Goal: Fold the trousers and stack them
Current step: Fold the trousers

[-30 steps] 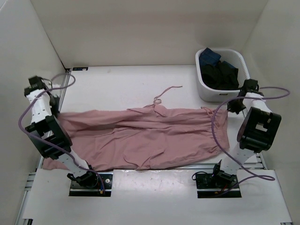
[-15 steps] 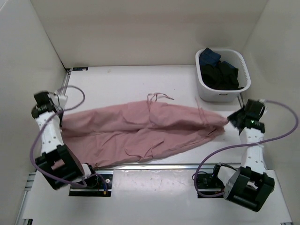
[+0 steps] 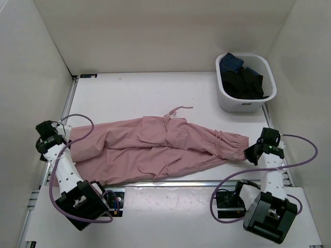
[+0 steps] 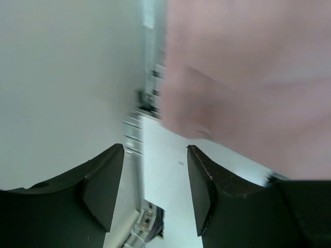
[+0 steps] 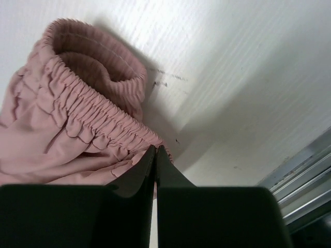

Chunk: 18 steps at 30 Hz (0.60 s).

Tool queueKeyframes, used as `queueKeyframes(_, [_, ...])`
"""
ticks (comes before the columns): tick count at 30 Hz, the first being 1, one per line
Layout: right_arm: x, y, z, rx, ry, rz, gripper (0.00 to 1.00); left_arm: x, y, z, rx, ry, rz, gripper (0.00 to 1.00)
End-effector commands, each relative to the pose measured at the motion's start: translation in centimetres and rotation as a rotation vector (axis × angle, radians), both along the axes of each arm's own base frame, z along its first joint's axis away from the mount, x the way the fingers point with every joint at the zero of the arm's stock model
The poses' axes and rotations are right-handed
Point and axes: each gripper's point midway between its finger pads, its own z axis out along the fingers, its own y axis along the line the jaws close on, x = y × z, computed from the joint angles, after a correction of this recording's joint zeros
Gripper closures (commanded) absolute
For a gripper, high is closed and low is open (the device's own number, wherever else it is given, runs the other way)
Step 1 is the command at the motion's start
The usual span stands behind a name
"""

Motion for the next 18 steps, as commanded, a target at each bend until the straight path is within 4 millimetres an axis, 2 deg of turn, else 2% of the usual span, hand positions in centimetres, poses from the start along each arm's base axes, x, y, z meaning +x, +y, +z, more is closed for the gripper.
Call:
queueKeyframes(1, [1.6, -2.3, 2.6, -0.113, -0.02, 0.004, 1.0, 0.7, 1.6, 2.5, 0.042, -0.039, 0.041, 0.36])
queueKeyframes(4, [2.1, -2.2, 2.8, -0.098, -0.014, 0.011, 1.0, 1.3, 0.7, 1.3, -0.113, -0.071, 0.084, 0.38])
queueKeyframes(5, [2.2, -2.1, 2.8, -0.091, -0.017, 0.016, 1.0, 1.9, 0.1, 0.6, -0.186, -0.099, 0.088, 0.41])
queueKeyframes(8, [2.4, -1.6, 2.4, -0.065, -0.012, 0.039, 1.0, 2.7, -0.9, -2.8, -0.364, -0.085, 0.139, 0.43])
queueKeyframes(9, [2.6, -1.7, 2.5, -0.068, -0.02, 0.039, 1.0, 2.7, -1.2, -4.7, -0.441, -0.041, 0.167, 0.43])
queueKeyframes(11, [2.6, -1.5, 2.3, -0.056, -0.014, 0.044, 1.0, 3.7, -1.7, -6.0, -0.516, -0.053, 0.201, 0.43])
queueKeyframes(14, [2.7, -1.2, 2.1, -0.042, -0.009, 0.062, 1.0, 5.3, -1.3, -7.1, -0.563, -0.081, 0.221, 0.34])
queueKeyframes(16, [2.7, -1.2, 2.1, -0.042, -0.009, 0.062, 1.0, 5.5, -1.3, -7.9, -0.585, -0.067, 0.252, 0.33])
queueKeyframes(18, [2.9, -1.3, 2.4, -0.045, -0.018, 0.061, 1.0, 5.6, -0.2, -8.8, -0.551, -0.056, 0.274, 0.32])
